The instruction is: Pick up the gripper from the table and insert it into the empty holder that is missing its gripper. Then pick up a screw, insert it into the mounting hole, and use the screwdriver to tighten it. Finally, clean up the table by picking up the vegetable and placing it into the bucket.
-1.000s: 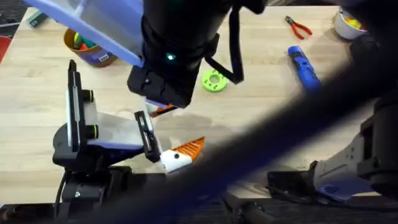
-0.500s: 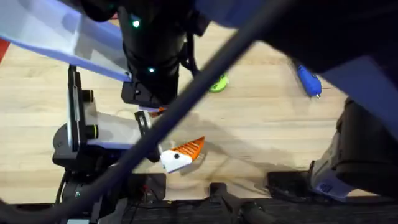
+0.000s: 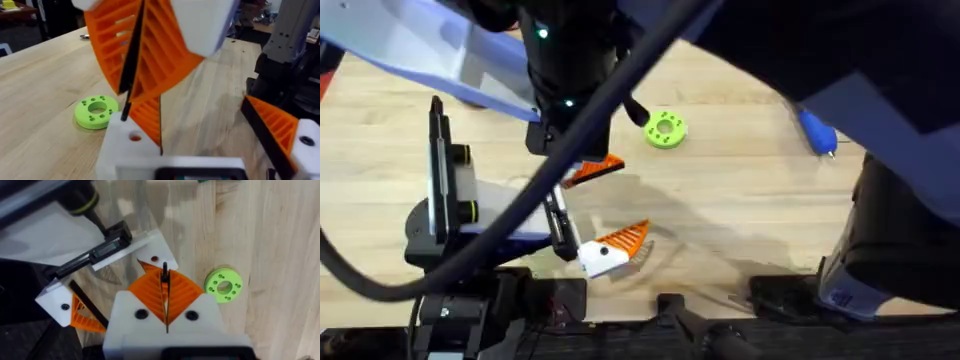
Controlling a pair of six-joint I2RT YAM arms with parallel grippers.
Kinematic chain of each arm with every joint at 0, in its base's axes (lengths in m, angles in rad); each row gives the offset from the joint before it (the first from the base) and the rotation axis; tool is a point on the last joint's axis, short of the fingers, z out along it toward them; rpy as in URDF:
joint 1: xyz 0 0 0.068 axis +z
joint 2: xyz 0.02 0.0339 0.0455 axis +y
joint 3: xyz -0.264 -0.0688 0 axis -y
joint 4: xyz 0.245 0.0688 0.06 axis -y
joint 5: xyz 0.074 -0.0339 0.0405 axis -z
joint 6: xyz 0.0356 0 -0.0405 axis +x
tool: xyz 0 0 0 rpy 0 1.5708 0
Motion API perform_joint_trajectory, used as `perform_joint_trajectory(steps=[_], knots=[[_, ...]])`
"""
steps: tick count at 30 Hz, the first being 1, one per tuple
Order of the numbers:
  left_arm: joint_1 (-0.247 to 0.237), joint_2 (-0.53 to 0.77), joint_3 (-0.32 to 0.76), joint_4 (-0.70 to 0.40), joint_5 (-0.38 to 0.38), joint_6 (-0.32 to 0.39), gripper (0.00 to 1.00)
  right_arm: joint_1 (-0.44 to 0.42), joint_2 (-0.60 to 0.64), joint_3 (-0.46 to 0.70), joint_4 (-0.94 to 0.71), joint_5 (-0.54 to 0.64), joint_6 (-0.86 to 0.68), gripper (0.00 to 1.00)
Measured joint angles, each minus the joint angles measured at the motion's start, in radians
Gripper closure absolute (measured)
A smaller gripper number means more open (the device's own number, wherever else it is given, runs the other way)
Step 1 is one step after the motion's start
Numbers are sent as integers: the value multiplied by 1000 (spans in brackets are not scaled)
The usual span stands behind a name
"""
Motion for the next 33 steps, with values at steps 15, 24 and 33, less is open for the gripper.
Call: perform_joint_trajectory(steps=[15, 24, 33], knots=[[0, 0, 0, 0, 0, 0, 16, 18, 0, 0, -13, 0, 1, 995], [0, 0, 0, 0, 0, 0, 14, 20, 15, 0, -13, 0, 1, 995], [0, 0, 0, 0, 0, 0, 15, 20, 32, 0, -13, 0, 1, 995]])
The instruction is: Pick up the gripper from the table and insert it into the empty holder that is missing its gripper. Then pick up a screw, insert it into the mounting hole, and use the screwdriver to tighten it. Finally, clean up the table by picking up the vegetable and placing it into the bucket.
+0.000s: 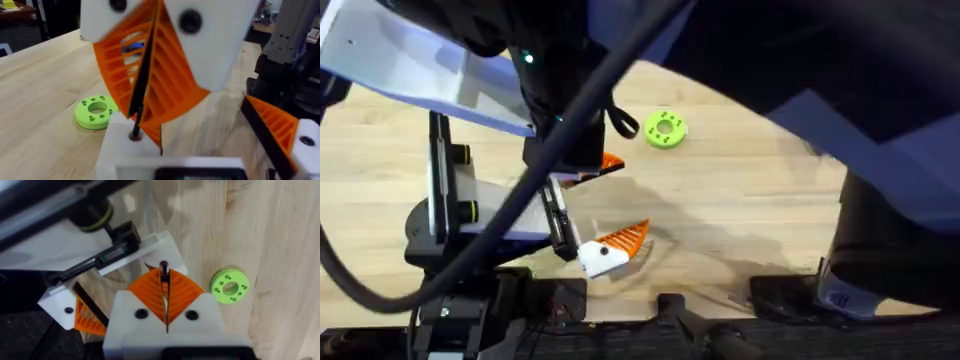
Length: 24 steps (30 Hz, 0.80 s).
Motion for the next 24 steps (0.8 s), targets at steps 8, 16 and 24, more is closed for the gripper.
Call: perform_joint_trajectory(steps=[8, 16, 24], knots=[[0, 0, 0, 0, 0, 0, 15, 0, 0, 0, 1, 0, 1, 995], [0, 0, 0, 0, 0, 0, 15, 2, 2, 0, 1, 0, 4, 995], [0, 0, 0, 0, -3, -9, 15, 2, 19, 2, -2, 0, 8, 995]])
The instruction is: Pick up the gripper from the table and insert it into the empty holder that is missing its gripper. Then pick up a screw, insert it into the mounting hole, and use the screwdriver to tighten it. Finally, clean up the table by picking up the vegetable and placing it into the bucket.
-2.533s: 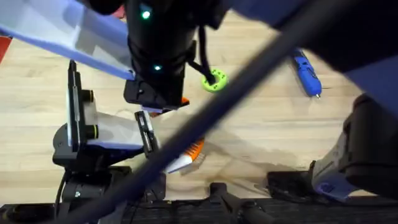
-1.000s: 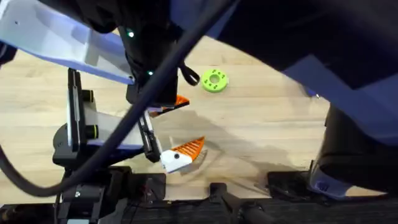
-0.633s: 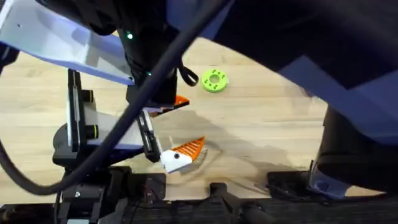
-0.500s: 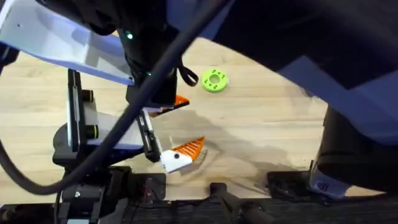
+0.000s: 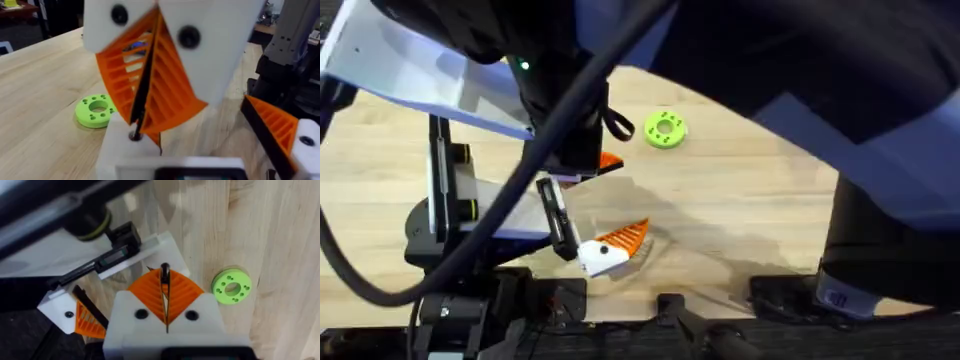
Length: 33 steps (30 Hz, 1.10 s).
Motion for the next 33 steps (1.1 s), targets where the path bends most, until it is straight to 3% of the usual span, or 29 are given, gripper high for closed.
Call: perform_joint_trajectory(steps=[33], knots=[[0, 0, 0, -1, 7, -6, 15, 16, 25, 2, 18, 4, 19, 996]])
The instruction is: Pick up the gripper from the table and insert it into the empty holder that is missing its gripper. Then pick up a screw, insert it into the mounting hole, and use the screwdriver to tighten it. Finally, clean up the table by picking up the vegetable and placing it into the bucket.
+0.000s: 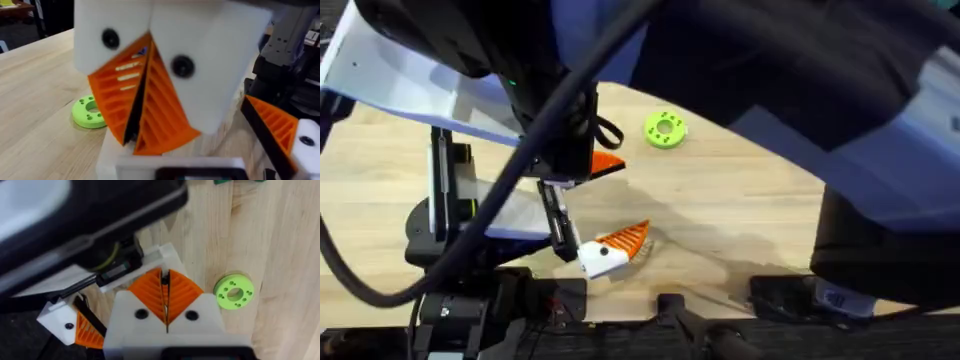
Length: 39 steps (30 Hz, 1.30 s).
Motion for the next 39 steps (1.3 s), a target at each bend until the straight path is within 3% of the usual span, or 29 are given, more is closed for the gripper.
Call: perform_joint_trajectory(steps=[2, 9, 10, 19, 24, 30, 34, 39], knots=[[0, 0, 0, 0, 0, 0, 15, 0, 0, 0, -1, 0, 1, 988], [0, 0, 0, 0, 6, 6, 16, -10, -4, 3, -23, 31, -1, 48], [0, 0, 0, 0, 6, 8, 15, -15, -7, 3, -22, 31, 3, 22], [0, 0, 0, 0, 4, 8, 15, -46, -88, 2, 11, 13, 155, 10], [0, 0, 0, 0, 4, 8, 16, -101, -195, 3, 18, 7, 264, 10], [0, 0, 0, 0, 4, 8, 15, -164, -238, -3, 20, 7, 364, 9], [0, 0, 0, 0, 4, 8, 16, -203, -301, -132, 78, 28, 429, 7], [0, 0, 0, 0, 4, 8, 15, -271, -477, -445, 221, 61, 508, 7]])
